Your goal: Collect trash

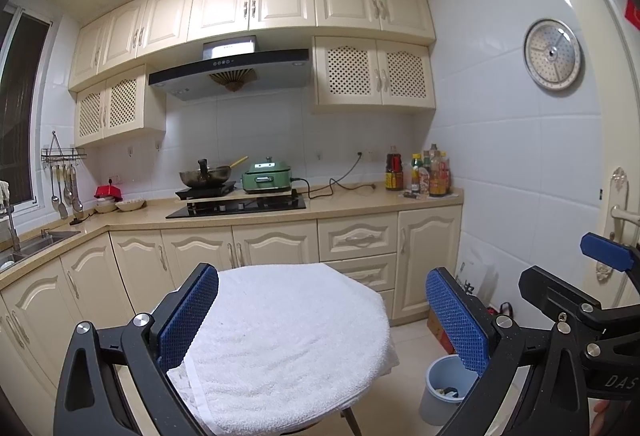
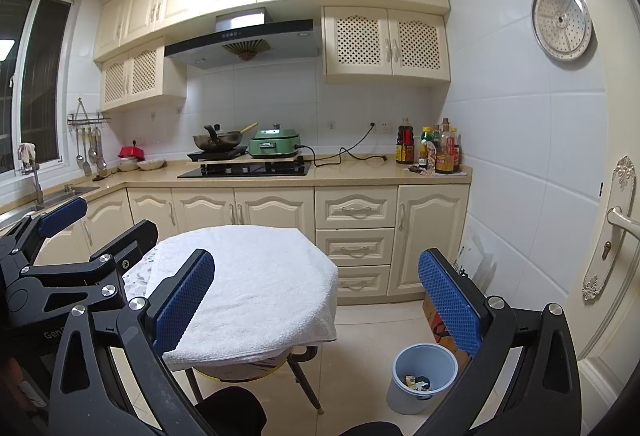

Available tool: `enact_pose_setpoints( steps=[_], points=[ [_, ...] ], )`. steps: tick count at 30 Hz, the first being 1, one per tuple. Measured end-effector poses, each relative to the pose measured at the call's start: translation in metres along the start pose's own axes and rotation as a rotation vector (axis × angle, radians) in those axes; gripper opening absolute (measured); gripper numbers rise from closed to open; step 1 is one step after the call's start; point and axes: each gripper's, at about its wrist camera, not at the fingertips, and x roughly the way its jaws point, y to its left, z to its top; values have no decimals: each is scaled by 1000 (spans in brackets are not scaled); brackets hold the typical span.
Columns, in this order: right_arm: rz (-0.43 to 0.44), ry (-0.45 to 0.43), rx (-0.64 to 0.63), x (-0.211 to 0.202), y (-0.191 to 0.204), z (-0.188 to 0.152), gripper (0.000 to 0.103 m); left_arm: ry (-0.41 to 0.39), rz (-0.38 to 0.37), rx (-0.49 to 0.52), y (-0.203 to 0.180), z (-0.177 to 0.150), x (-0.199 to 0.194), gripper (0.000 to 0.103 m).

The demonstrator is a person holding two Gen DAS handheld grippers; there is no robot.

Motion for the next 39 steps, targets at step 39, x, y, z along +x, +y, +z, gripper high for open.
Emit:
enact_pose_setpoints(
  steps=[39],
  points=[
    [0,11,9,-3,11,-2,103,2,23,-1,-8,-10,2,102]
  ],
)
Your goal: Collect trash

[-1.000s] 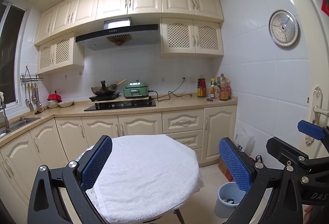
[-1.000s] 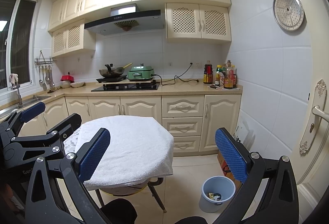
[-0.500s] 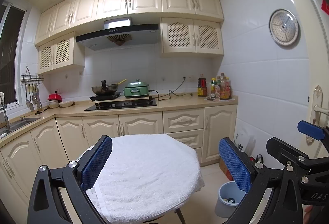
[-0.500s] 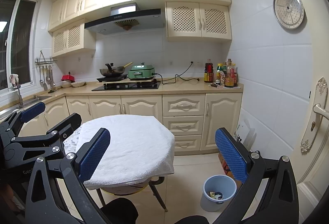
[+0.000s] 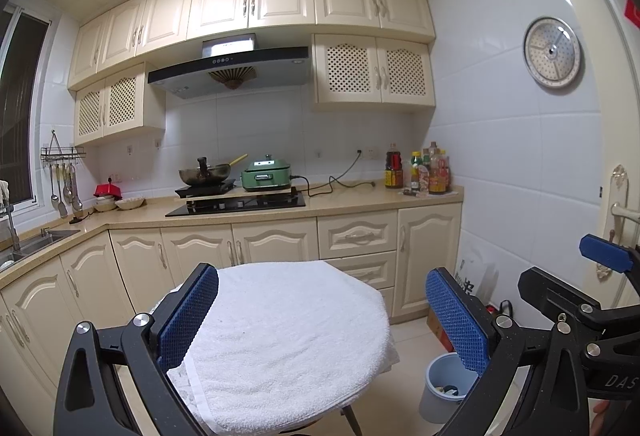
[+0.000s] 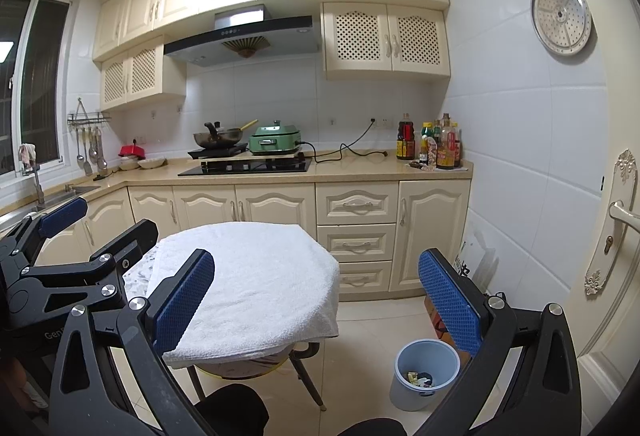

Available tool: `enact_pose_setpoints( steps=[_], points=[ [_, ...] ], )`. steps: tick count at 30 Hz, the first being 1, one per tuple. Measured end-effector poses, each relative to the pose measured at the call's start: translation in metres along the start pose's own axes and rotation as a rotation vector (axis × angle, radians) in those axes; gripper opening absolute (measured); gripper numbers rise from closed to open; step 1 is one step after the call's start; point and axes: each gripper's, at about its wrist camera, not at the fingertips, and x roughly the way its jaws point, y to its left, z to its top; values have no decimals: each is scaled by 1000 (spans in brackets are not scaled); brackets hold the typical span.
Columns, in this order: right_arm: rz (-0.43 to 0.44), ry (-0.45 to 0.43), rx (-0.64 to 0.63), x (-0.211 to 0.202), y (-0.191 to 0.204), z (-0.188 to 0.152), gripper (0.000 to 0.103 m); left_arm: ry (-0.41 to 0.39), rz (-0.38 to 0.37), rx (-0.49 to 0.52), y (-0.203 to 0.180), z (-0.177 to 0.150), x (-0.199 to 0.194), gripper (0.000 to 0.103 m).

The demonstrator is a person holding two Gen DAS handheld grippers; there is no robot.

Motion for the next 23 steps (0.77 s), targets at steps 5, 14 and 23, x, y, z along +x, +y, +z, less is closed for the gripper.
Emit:
enact_pose_setpoints(
  steps=[5,14,23],
  points=[
    [1,1,0,-1,0,0,103,0,2,0,0,0,0,102],
    [0,1,1,-1,0,0,103,-2,1,1,0,-1,0,102],
    [-5,1,0,0,0,-1,103,-4,0,2,-1,-1,0,102]
  ],
)
